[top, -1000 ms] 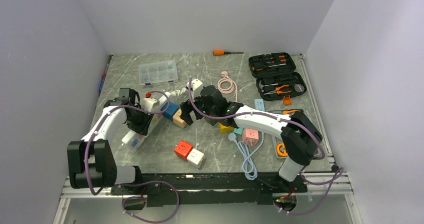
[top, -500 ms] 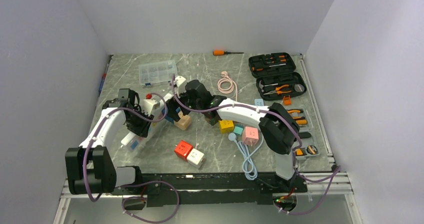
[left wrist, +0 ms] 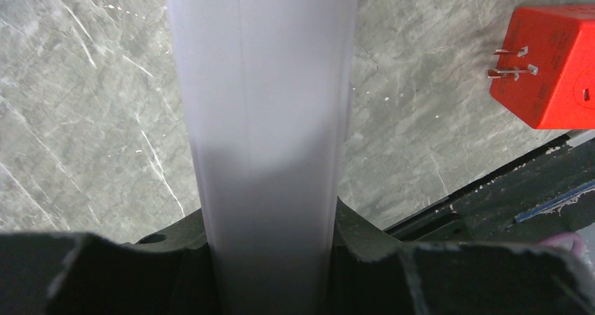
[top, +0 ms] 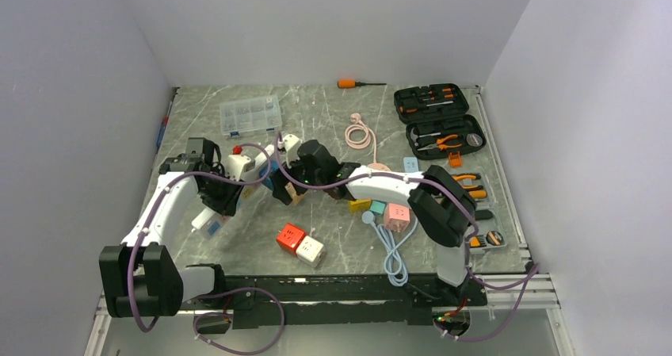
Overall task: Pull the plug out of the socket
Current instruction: Remove the plug from the socket.
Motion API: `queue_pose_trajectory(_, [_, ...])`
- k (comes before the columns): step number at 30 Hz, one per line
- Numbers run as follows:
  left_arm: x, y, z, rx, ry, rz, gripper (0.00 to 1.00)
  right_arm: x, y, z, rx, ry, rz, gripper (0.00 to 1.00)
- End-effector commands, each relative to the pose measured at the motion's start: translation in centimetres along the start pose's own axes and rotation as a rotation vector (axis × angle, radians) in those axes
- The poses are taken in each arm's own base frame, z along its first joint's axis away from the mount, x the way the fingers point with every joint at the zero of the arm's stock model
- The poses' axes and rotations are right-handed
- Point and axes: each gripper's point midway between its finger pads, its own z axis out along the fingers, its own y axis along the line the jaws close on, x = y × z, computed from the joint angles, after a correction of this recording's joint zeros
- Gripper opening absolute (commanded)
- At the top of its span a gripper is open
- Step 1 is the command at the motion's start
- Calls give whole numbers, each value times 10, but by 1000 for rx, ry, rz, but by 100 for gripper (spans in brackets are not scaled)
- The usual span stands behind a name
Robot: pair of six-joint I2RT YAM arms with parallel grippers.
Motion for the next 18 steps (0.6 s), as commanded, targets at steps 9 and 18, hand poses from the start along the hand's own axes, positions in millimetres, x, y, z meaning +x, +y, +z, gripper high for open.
queue_pose_trajectory(9, [-39, -11, -20, 59, -164, 64, 0, -79, 8, -104, -182, -344, 174, 100])
queue_pose_trajectory(18, [-43, -12, -24, 64, -179, 66, 0, -80, -17, -121, -231, -379, 305, 100])
